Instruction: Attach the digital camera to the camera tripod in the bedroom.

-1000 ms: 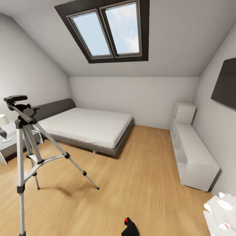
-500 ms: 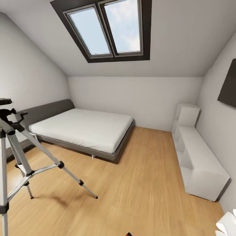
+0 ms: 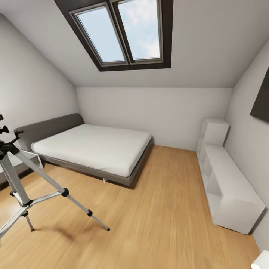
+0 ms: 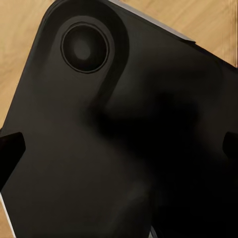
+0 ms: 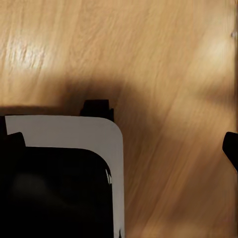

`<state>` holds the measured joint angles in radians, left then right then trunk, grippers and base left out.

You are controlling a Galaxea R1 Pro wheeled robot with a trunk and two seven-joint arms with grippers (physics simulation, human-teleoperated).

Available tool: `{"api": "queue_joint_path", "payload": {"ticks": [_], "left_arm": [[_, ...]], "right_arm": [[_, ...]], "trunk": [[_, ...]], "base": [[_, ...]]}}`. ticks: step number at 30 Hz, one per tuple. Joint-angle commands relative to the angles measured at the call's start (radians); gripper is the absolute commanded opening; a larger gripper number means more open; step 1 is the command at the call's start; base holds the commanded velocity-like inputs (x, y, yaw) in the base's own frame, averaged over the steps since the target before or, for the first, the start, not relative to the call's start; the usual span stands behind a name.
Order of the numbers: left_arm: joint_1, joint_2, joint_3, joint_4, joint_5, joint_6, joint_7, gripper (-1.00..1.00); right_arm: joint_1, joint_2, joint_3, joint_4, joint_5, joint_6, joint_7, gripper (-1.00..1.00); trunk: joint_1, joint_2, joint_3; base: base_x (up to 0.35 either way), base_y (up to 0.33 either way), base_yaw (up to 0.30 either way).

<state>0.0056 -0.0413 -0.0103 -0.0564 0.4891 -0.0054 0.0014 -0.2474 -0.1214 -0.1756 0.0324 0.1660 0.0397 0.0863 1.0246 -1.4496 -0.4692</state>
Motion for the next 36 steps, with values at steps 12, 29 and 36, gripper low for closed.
{"api": "queue_joint_path", "payload": {"ticks": [12,29,36], "left_arm": [[0.001,0.000,-0.001,-0.002,0.008,-0.001,0.000,1.00],[0.001,0.000,0.002,-0.002,0.014,-0.001,0.000,1.00],[0.001,0.000,0.003,-0.002,0.014,-0.001,0.000,1.00]], "right_arm": [[-0.001,0.000,-0.009,0.001,0.008,-0.003,0.003,1.00],[-0.001,0.000,-0.009,0.001,0.007,-0.003,0.003,1.00],[-0.001,0.000,-0.009,0.001,0.007,-0.003,0.003,1.00]], "trunk": [[0.000,0.000,-0.001],[0.000,0.000,-0.001],[0.000,0.000,-0.001]], "base": [[0.161,-0.100,-0.005],[0.009,-0.006,-0.190],[0.000,0.000,-0.181]]}}
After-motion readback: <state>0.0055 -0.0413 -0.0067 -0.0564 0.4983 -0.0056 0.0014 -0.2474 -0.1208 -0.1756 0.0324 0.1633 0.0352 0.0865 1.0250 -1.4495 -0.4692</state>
